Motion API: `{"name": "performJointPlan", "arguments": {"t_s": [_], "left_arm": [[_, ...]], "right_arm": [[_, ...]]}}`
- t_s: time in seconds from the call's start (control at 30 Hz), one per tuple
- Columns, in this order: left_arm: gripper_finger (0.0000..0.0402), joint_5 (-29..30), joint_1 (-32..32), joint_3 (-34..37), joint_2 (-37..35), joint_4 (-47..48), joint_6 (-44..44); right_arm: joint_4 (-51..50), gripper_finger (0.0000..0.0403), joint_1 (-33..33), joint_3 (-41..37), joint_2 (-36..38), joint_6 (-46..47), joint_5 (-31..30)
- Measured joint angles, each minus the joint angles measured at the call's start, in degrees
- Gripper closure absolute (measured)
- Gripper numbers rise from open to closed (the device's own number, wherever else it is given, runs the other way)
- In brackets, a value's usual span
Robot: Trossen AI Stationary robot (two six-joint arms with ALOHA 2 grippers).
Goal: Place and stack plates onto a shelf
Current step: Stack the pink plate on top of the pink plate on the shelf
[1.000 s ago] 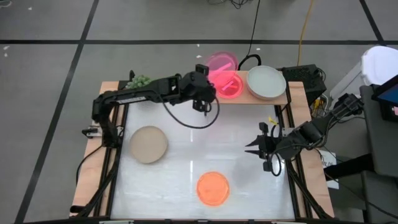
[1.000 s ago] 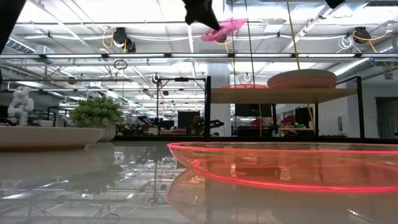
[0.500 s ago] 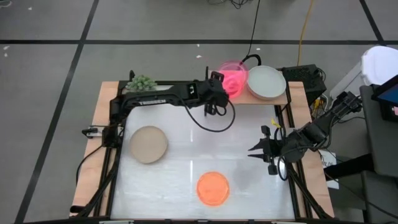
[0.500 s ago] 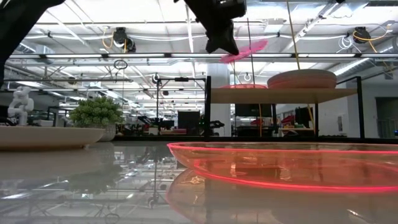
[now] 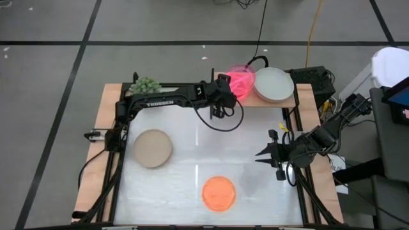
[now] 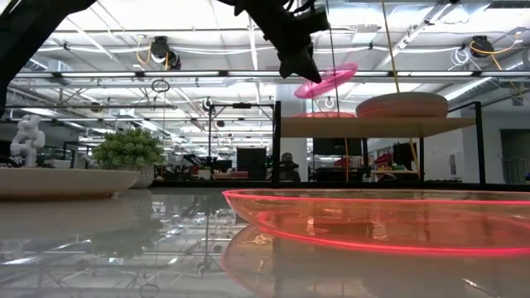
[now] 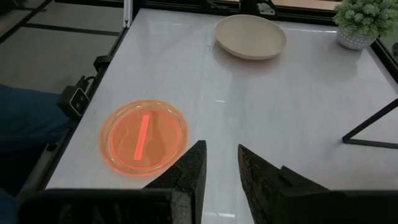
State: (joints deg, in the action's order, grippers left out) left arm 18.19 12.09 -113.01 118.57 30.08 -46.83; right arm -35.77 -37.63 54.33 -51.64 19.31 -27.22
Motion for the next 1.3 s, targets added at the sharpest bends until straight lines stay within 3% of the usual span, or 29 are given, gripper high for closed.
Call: {"name": "performJointPlan", "arguments": {"t_s": [0.5, 0.7, 1.3], "left_arm": [[0.0392, -5.83, 1.68, 0.09, 0.07, 1.43, 2.68], [0.0368, -4.65, 1.98, 0.22, 0.96, 1.46, 2.29], [0.0364, -5.26, 2.11, 0.17, 1.37, 1.10, 2.43]], "right_arm": [[0.39, 0.0326, 0.00, 0.00, 0.00, 0.00, 0.02], [0.41, 0.0326, 0.00, 0.00, 0.00, 0.17, 0.12], [0.42, 0.0326, 0.00, 0.00, 0.00, 0.17, 0.26]]}}
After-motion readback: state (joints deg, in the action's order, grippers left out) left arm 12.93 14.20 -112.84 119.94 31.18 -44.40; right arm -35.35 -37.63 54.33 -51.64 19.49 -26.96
